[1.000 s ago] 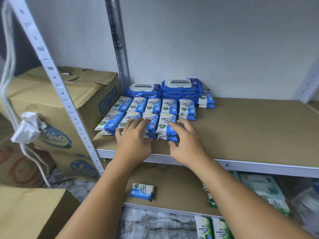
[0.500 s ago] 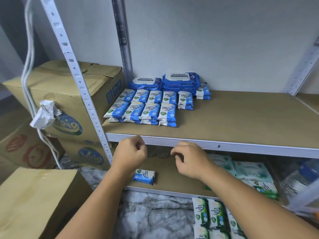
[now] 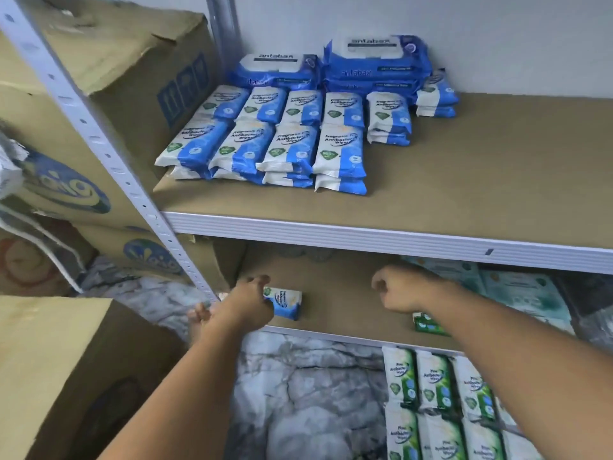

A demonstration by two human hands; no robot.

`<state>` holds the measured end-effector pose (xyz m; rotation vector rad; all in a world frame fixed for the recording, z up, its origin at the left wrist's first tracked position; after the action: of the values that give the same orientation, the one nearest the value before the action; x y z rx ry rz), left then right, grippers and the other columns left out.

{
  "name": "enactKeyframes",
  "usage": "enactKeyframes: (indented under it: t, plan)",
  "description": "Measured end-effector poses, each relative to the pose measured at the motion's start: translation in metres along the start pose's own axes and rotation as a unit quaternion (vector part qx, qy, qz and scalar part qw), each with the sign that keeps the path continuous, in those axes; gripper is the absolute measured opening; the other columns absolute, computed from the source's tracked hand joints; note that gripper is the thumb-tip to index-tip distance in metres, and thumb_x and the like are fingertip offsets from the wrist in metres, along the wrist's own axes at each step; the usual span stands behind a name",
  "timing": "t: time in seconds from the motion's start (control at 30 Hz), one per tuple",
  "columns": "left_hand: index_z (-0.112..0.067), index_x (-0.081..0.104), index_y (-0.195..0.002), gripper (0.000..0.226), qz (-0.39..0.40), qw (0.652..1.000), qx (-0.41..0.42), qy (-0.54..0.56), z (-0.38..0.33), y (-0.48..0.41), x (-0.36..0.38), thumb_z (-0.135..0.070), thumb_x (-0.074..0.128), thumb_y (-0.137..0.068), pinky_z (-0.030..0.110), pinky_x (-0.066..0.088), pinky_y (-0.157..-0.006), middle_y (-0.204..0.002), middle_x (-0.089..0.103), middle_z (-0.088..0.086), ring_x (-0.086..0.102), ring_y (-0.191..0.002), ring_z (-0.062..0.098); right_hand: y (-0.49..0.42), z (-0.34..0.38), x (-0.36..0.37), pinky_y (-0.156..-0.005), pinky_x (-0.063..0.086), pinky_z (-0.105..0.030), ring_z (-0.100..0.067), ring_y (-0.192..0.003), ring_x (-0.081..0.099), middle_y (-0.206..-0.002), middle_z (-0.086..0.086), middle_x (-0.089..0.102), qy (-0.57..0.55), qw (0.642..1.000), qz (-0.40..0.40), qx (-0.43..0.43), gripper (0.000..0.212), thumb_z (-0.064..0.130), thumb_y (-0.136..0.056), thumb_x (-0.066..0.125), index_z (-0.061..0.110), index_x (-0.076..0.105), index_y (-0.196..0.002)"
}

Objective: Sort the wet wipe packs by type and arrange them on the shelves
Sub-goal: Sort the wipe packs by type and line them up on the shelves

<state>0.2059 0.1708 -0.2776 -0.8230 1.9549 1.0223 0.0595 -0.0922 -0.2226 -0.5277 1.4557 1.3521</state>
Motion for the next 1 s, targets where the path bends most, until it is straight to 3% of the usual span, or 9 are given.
enactKeyframes:
  t: [0.1, 0.23, 0.33, 0.43, 0.5, 0.63, 0.7, 0.87, 1.0]
  plan:
    - [-0.026, 0.046, -0.148, 0.06, -0.001, 1.0, 0.027, -0.003, 0.002, -0.033, 0.028, -0.018, 0.056, -0.09, 0.034, 0.039, -0.111, -0.139, 0.055, 0.015, 0.051, -0.129, 0.03, -0.033, -0.03, 0.02, -0.095, 0.052, -0.031, -0.025, -0.11, 0.062, -0.118, 0.0, 0.065, 0.017, 0.998, 0.033, 0.046, 0.036, 0.016, -0.082, 0.056, 0.026, 0.068, -0.114]
    - [-0.034, 0.042, -0.15, 0.06, 0.012, 1.0, 0.025, -0.015, 0.003, -0.072, 0.052, -0.02, 0.053, -0.093, 0.036, 0.036, -0.114, -0.15, 0.046, 0.001, 0.043, -0.137, 0.022, -0.081, -0.046, 0.075, -0.089, 0.055, -0.033, -0.03, -0.107, 0.064, -0.119, -0.008, 0.067, 0.053, 0.996, 0.028, 0.064, 0.033, 0.023, -0.083, 0.055, 0.02, 0.069, -0.112]
    - [-0.036, 0.044, -0.147, 0.064, 0.066, 0.996, 0.003, -0.056, 0.004, -0.093, 0.071, -0.037, 0.047, -0.083, 0.043, 0.036, -0.114, -0.15, 0.047, -0.001, 0.044, -0.137, 0.022, -0.114, -0.034, 0.119, -0.103, 0.048, -0.04, -0.037, -0.126, 0.053, -0.139, -0.016, 0.054, 0.073, 0.997, -0.031, 0.023, 0.052, 0.037, -0.088, 0.044, 0.013, 0.061, -0.131]
    - [-0.032, 0.055, -0.139, 0.078, 0.114, 0.991, -0.037, -0.065, 0.007, -0.105, 0.082, -0.041, 0.036, -0.064, 0.043, 0.041, -0.11, -0.14, 0.054, 0.004, 0.049, -0.13, 0.029, -0.137, -0.013, 0.148, -0.103, 0.043, -0.047, -0.04, -0.129, 0.045, -0.143, -0.015, 0.045, 0.034, 0.995, -0.095, 0.012, 0.064, 0.043, -0.08, 0.033, 0.018, 0.054, -0.135]
    - [-0.028, 0.056, -0.139, 0.077, 0.122, 0.99, -0.046, -0.049, 0.01, -0.115, 0.085, -0.04, 0.038, -0.065, 0.041, 0.043, -0.108, -0.139, 0.053, 0.009, 0.049, -0.128, 0.033, -0.147, -0.002, 0.164, -0.102, 0.04, -0.047, -0.035, -0.133, 0.041, -0.147, -0.011, 0.041, 0.027, 0.991, -0.127, 0.028, 0.06, 0.045, -0.083, 0.04, 0.024, 0.051, -0.138]
    - [-0.026, 0.061, -0.13, 0.055, 0.163, 0.984, -0.074, -0.01, 0.018, -0.118, 0.095, -0.04, 0.058, -0.077, 0.034, 0.044, -0.101, -0.134, 0.059, 0.004, 0.053, -0.122, 0.031, -0.145, 0.006, 0.182, -0.109, 0.028, -0.048, -0.032, -0.144, 0.032, -0.154, -0.008, 0.036, 0.039, 0.976, -0.21, 0.052, 0.058, 0.045, -0.089, 0.041, 0.026, 0.045, -0.144]
    - [-0.025, 0.065, -0.122, 0.057, 0.174, 0.98, -0.09, 0.029, 0.023, -0.114, 0.101, -0.044, 0.061, -0.068, 0.036, 0.048, -0.099, -0.124, 0.065, 0.003, 0.058, -0.114, 0.028, -0.145, 0.005, 0.182, -0.11, 0.027, -0.048, -0.031, -0.145, 0.03, -0.155, -0.008, 0.035, 0.044, 0.972, -0.224, 0.059, 0.058, 0.045, -0.089, 0.043, 0.028, 0.043, -0.144]
    - [-0.029, 0.058, -0.131, 0.07, 0.129, 0.982, -0.115, 0.081, 0.022, -0.104, 0.106, -0.049, 0.059, -0.063, 0.042, 0.049, -0.101, -0.127, 0.059, 0.006, 0.056, -0.116, 0.03, -0.144, 0.006, 0.182, -0.11, 0.028, -0.048, -0.029, -0.147, 0.026, -0.158, -0.006, 0.031, 0.036, 0.98, -0.183, 0.064, 0.06, 0.048, -0.09, 0.035, 0.029, 0.038, -0.147]
    - [-0.017, 0.055, -0.118, 0.043, 0.091, 0.973, -0.139, 0.162, 0.008, -0.072, 0.101, -0.032, 0.072, -0.082, 0.031, 0.046, -0.082, -0.114, 0.065, 0.01, 0.062, -0.105, 0.031, -0.124, 0.01, 0.176, -0.114, 0.021, -0.048, -0.026, -0.15, 0.015, -0.162, 0.0, 0.019, -0.008, 0.992, -0.08, 0.094, 0.063, 0.045, -0.095, 0.04, 0.031, 0.024, -0.154]
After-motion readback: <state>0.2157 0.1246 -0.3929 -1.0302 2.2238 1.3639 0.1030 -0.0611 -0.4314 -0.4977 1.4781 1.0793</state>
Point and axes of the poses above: each hand's wrist, its own y-axis away from the middle knuckle, its own x-axis out of the palm, z = x × y, the point moved 7 cm from there along -y, towards the middle knuckle
